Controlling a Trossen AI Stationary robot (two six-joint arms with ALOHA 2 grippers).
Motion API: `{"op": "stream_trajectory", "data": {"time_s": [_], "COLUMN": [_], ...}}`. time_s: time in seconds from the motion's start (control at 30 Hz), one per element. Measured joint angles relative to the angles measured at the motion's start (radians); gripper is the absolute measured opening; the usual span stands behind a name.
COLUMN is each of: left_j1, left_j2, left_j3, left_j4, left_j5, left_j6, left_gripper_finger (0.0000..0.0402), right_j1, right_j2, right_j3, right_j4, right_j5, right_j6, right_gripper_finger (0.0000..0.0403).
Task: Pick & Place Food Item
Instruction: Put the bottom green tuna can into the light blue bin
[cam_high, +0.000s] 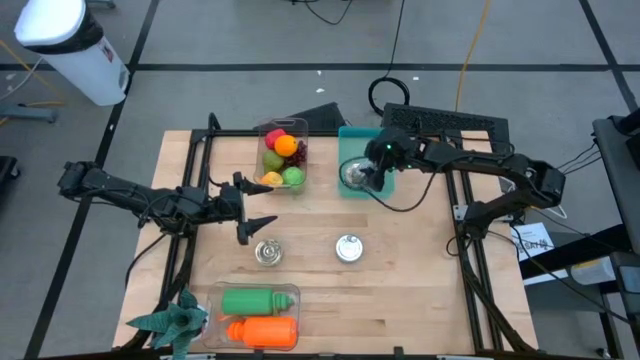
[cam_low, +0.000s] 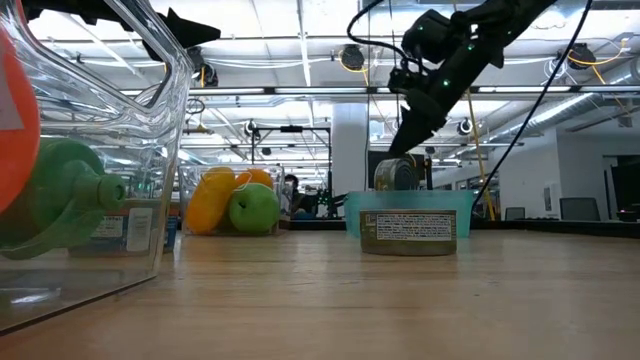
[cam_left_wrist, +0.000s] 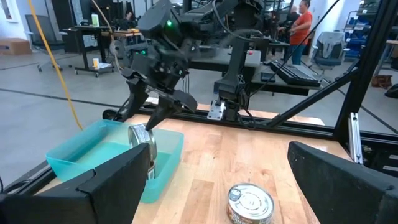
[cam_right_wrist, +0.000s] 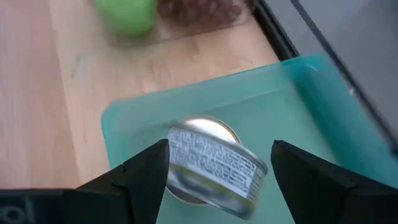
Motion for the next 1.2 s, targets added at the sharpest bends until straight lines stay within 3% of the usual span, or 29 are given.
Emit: {"op": "stream_trajectory", "data": {"time_s": [0.3,0.5,1.2], "left_j1": [0.000,0.000,0.000], "left_j2": [0.000,0.000,0.000], "left_j3": [0.000,0.000,0.000], "left_j4": [0.000,0.000,0.000], "left_j5": [0.000,0.000,0.000], "left_j6": [0.000,0.000,0.000], "left_gripper_finger": [0.0390,0.0390,0.0390], "right_j1": [0.039,0.066,-0.028], "right_j2": [-0.010,0.009,0.121], "right_j3": [-0.001,0.000,-0.001], "right_j4": [-0.065,-0.014,0.090], "right_j5": [0.016,0.161,0.147], "right_j6": [-0.238,-0.388,-0.348], "right_gripper_finger": [0.0270,0.0287,0.0288]}}
